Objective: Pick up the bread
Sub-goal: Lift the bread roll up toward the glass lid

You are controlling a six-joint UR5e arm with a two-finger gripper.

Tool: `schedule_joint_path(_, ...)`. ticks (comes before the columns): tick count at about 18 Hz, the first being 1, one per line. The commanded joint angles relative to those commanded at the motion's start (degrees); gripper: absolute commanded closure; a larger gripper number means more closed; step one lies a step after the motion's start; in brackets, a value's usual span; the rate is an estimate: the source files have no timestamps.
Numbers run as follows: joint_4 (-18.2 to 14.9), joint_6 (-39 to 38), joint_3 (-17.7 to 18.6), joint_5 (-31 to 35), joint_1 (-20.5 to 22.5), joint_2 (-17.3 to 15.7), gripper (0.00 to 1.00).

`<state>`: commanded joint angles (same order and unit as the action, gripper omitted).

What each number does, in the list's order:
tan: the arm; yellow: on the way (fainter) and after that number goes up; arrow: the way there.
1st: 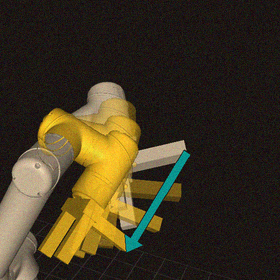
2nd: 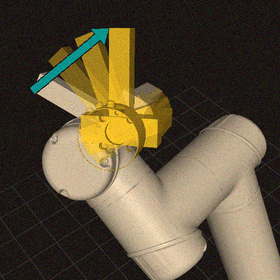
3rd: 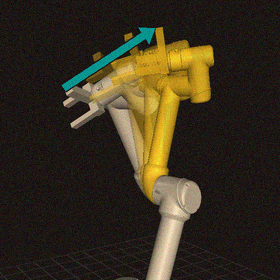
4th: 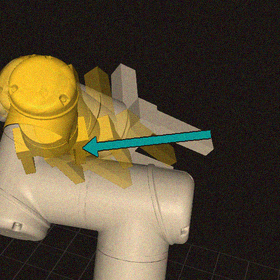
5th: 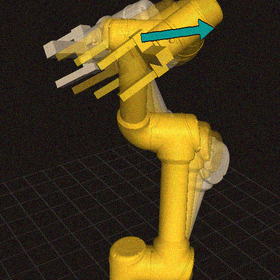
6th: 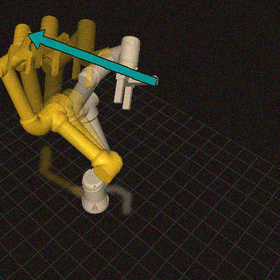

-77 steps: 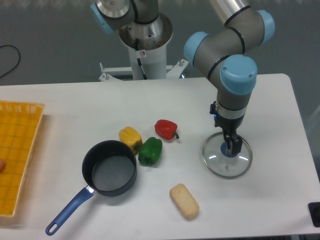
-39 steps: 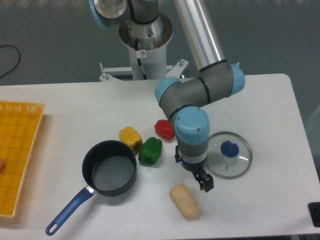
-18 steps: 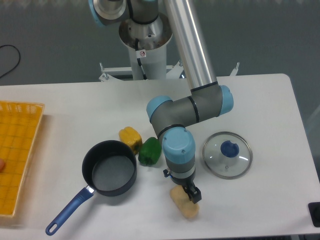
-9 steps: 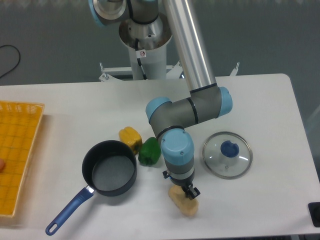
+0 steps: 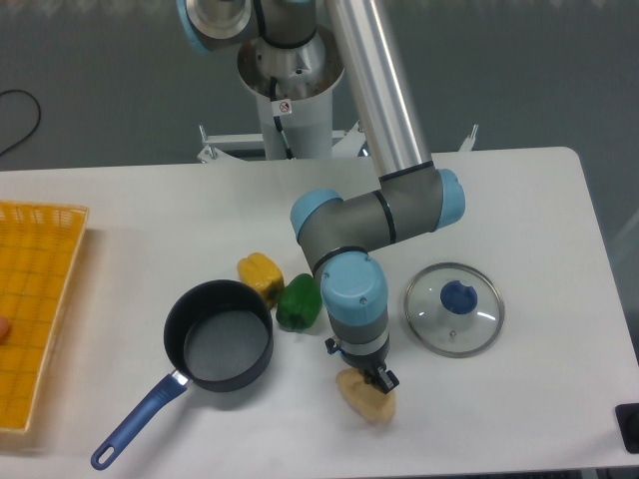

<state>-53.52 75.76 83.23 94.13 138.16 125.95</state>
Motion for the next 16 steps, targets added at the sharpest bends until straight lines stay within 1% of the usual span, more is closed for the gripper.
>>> schedule_joint_path(4, -0.4, 1.5, 0.4, 0.1, 0.5, -1.8, 1.00)
schedule_joint_path(7, -1.5, 4.6, 2.0, 0.0, 2.2, -4.1, 1.00)
schedule_joint_path(12, -7.8, 10.5, 2.3, -0.3, 5.2, -7.9, 1.00)
schedule_joint_path(16, -11.5, 13.9, 2.2, -0.4, 7.2, -9.8, 1.00)
